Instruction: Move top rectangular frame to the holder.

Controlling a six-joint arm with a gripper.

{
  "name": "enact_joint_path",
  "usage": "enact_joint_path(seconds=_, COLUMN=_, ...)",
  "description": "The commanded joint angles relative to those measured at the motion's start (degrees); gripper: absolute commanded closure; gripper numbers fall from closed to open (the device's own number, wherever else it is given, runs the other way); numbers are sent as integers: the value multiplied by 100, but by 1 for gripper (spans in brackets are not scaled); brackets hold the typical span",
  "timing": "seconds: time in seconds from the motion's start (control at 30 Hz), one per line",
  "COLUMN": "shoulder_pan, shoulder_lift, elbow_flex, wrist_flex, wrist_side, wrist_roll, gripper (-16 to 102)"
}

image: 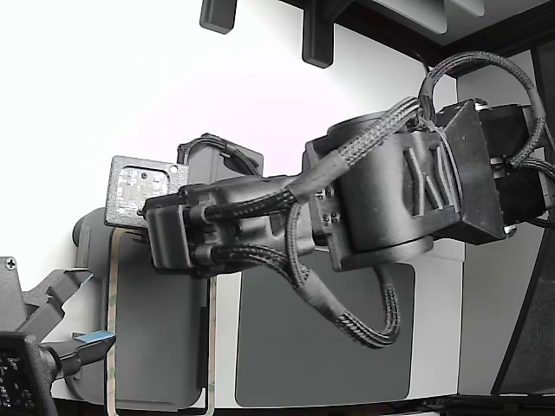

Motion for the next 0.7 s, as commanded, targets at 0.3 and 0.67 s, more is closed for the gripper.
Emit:
enact_joint_path(seconds=0.3, shoulder_pan=-141, shoulder_lift=-123, elbow_flex=-211, wrist_flex=53, wrist_side=123, wrist_roll=44, gripper=96)
enact_joint_path(seconds=0.67, shoulder_pan=-193, shoulder_lift=-202, elbow_flex=-202, wrist_flex=53, wrist_side=123, wrist_roll=-105, gripper=96)
